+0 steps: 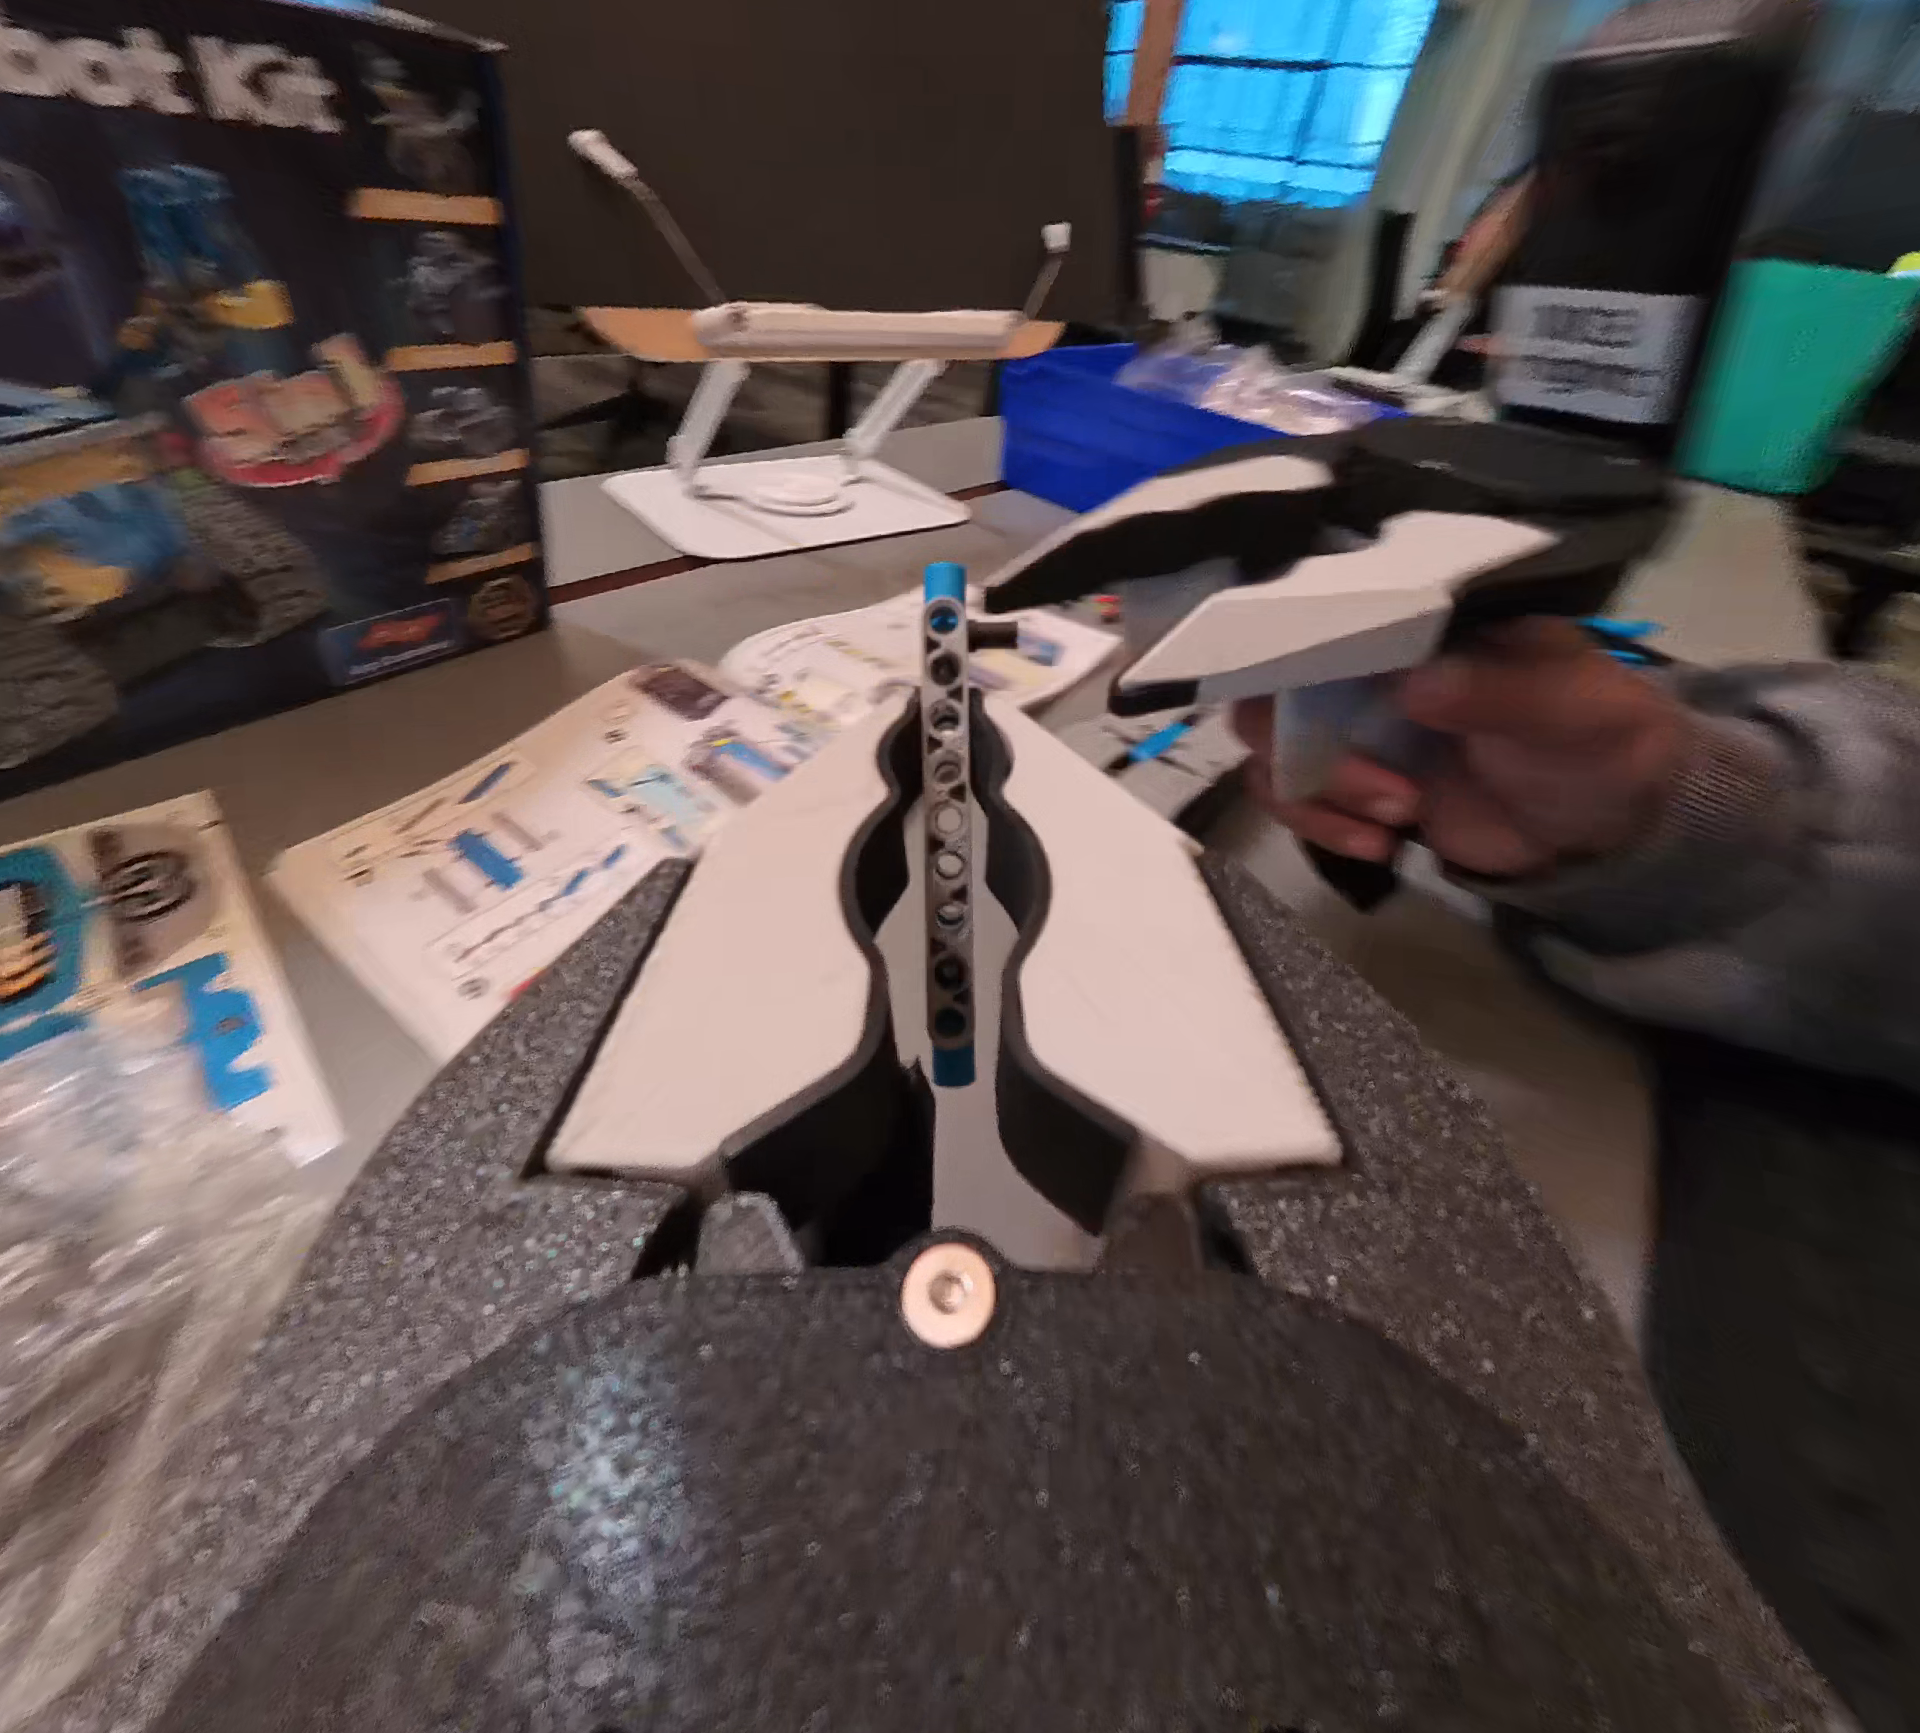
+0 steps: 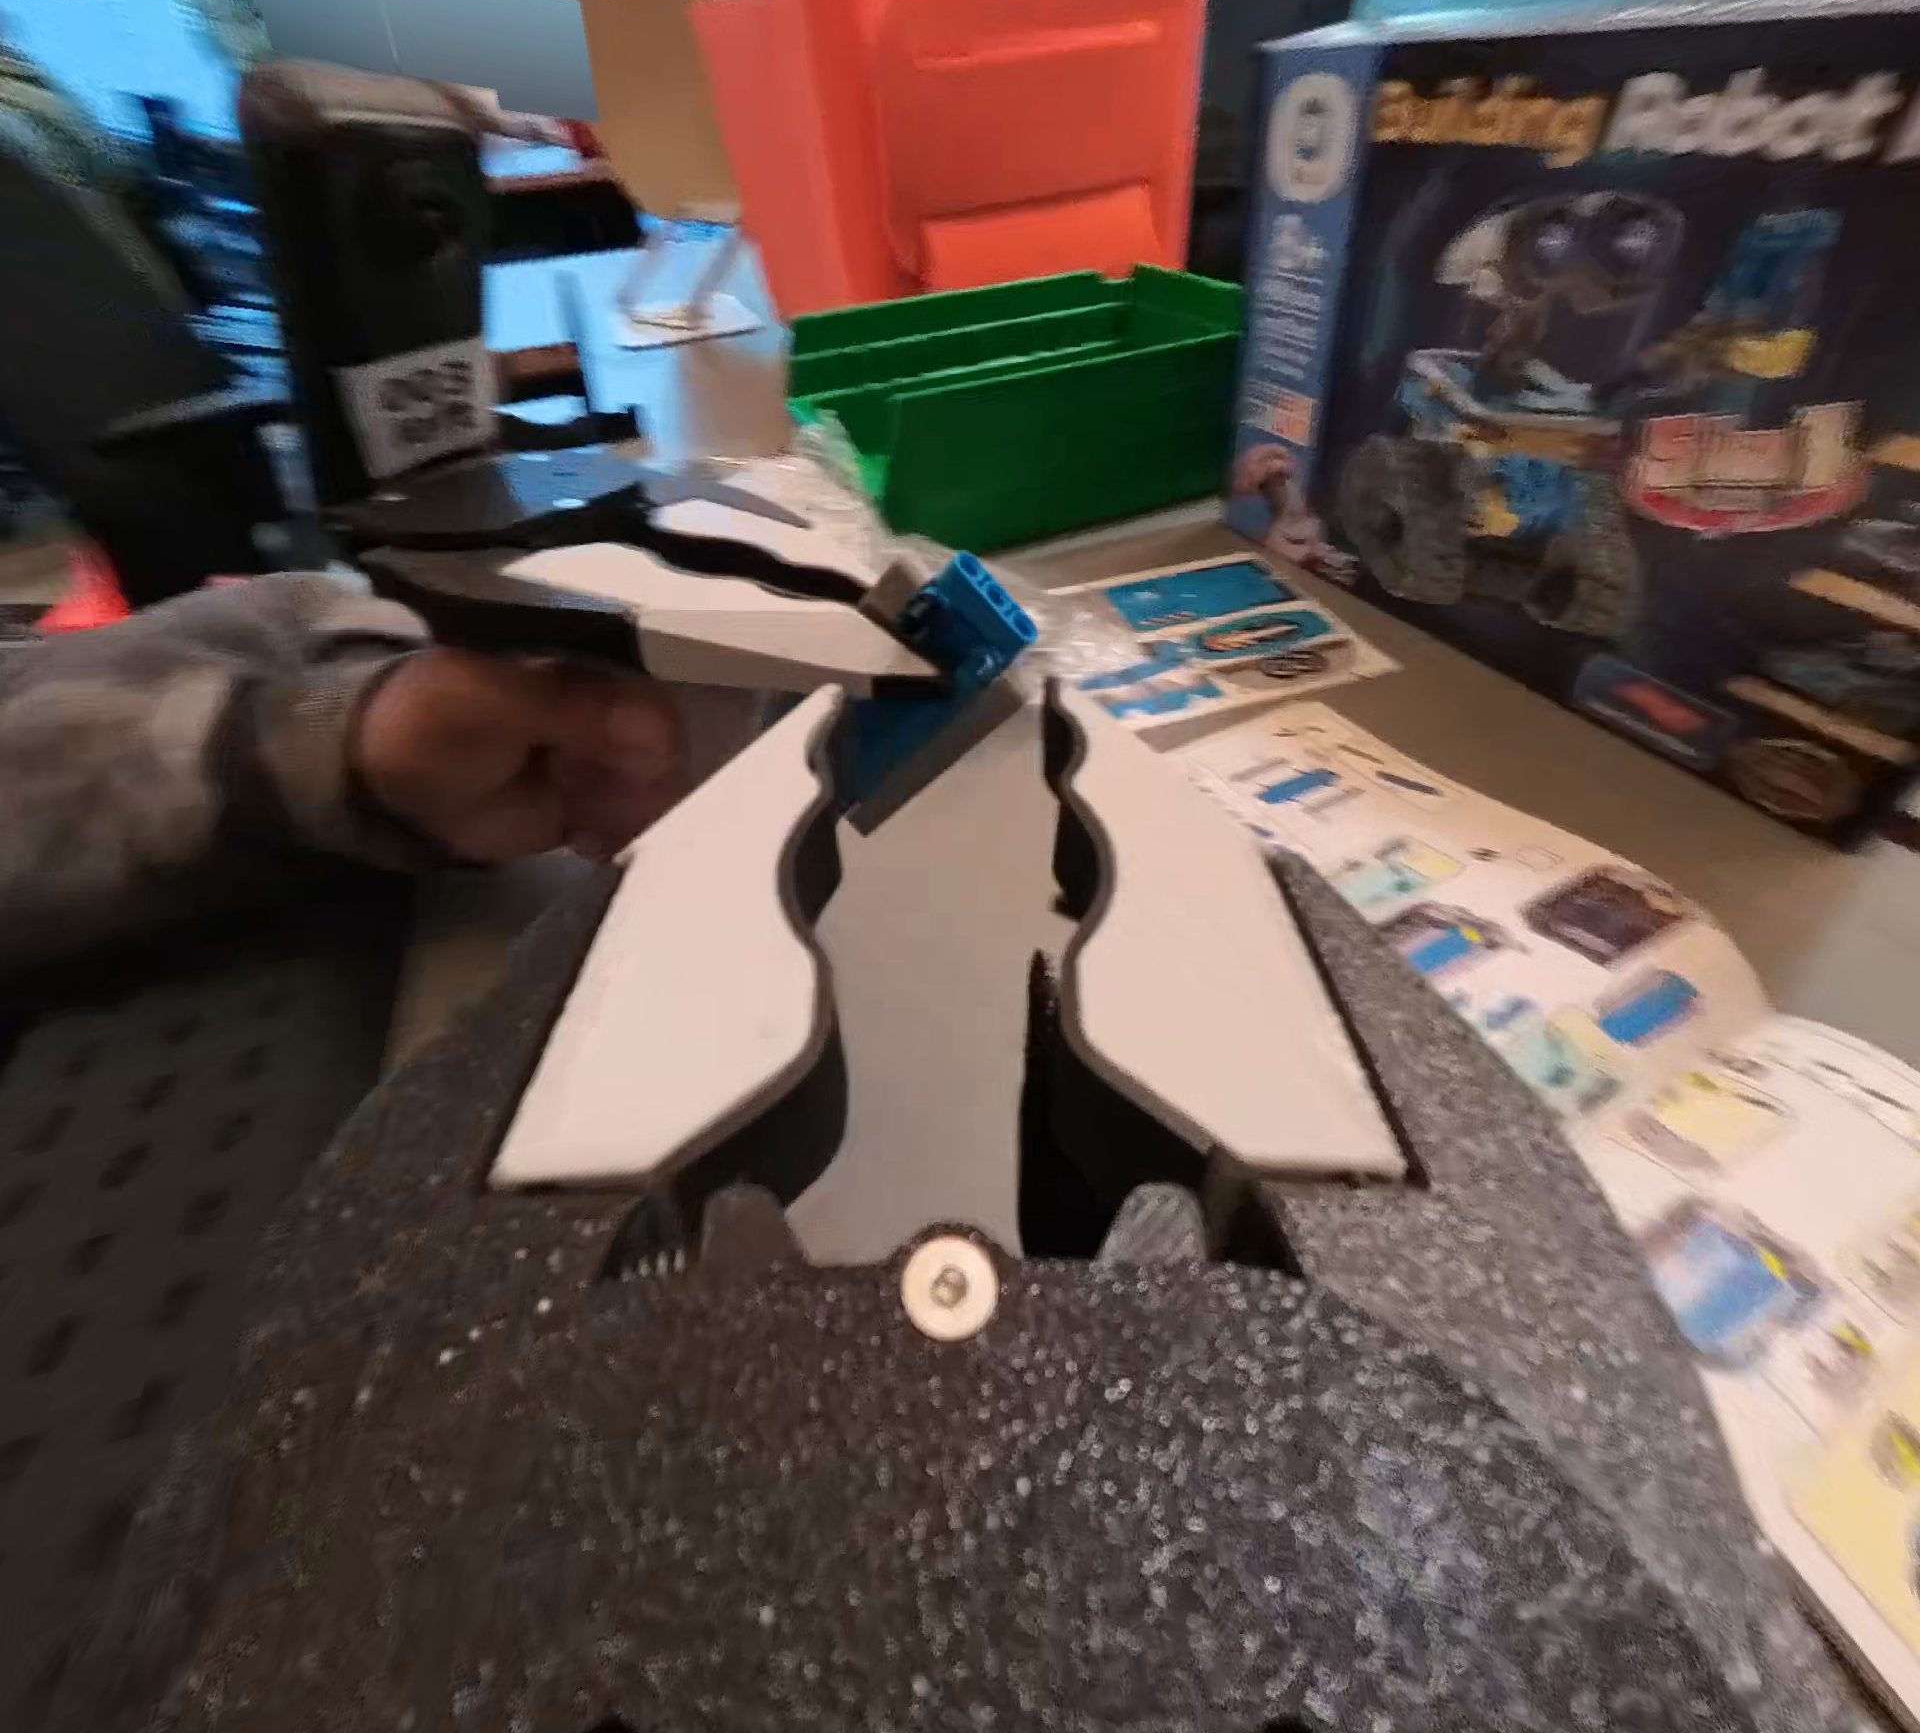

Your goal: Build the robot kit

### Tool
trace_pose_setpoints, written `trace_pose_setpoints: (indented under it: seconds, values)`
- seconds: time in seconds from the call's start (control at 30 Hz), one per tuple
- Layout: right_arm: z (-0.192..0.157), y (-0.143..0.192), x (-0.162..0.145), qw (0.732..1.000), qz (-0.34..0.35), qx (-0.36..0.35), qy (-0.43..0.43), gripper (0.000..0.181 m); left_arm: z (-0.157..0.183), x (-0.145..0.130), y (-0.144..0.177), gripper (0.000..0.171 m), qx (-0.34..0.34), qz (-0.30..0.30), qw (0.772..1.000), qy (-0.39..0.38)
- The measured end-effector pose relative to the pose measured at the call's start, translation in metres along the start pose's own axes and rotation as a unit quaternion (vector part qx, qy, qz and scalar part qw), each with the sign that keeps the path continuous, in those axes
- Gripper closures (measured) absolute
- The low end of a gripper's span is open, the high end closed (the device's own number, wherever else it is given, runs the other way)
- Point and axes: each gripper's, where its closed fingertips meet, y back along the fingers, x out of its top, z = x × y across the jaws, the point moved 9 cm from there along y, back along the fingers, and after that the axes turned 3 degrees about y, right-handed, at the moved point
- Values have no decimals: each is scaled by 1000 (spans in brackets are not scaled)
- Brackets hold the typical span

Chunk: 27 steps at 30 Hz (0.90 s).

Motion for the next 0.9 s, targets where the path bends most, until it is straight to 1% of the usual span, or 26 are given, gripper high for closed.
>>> trace_pose_setpoints:
  seconds: [0.03,0.07,0.1,0.13,0.17,0.2,0.23,0.3,0.33,0.43,0.53,0.63,0.7,0.73,0.77,0.8,0.83,0.87,0.9]
  values:
    - [2,1,1,999,7,40,-18,133,6,0,1,165,-41,1,999,4]
    - [3,3,2,995,18,84,-43,131,12,2,3,165,-76,6,997,15]
    - [3,5,3,988,28,133,-69,133,17,3,4,166,-102,13,995,17]
    - [4,6,4,982,36,163,-92,134,21,3,5,165,-123,12,992,13]
    - [5,8,4,978,44,173,-105,136,24,3,5,165,-136,13,991,12]
    - [4,10,5,973,54,194,-111,147,27,3,6,165,-153,14,988,17]
    - [3,11,5,969,57,209,-115,149,29,3,6,165,-162,16,986,24]
    - [-1,10,4,971,49,212,-97,153,29,3,6,165,-170,17,985,34]
    - [-1,9,3,976,41,198,-86,147,29,2,6,165,-167,14,985,34]
    - [0,9,3,976,37,198,-87,144,30,1,7,165,-164,12,986,32]
    - [-4,9,4,979,40,194,-57,158,28,1,6,165,-155,11,987,35]
    - [-4,8,6,976,44,200,-77,160,27,2,7,165,-159,15,986,39]
    - [-4,7,7,978,49,186,-84,160,21,4,6,165,-163,20,984,73]
    - [-3,6,7,981,52,168,-86,158,15,7,8,165,-154,45,982,97]
    - [-3,5,5,981,50,162,-92,146,7,11,12,165,-149,76,978,128]
    - [-3,2,1,978,34,173,-109,142,-1,15,17,165,-156,103,968,168]
    - [-5,-3,-5,973,10,194,-126,143,-7,16,20,165,-166,118,958,204]
    - [-7,-9,-9,969,-6,206,-137,144,-10,15,21,166,-173,123,951,225]
    - [-11,-13,-11,968,-3,211,-139,143,-10,14,21,165,-179,124,948,232]
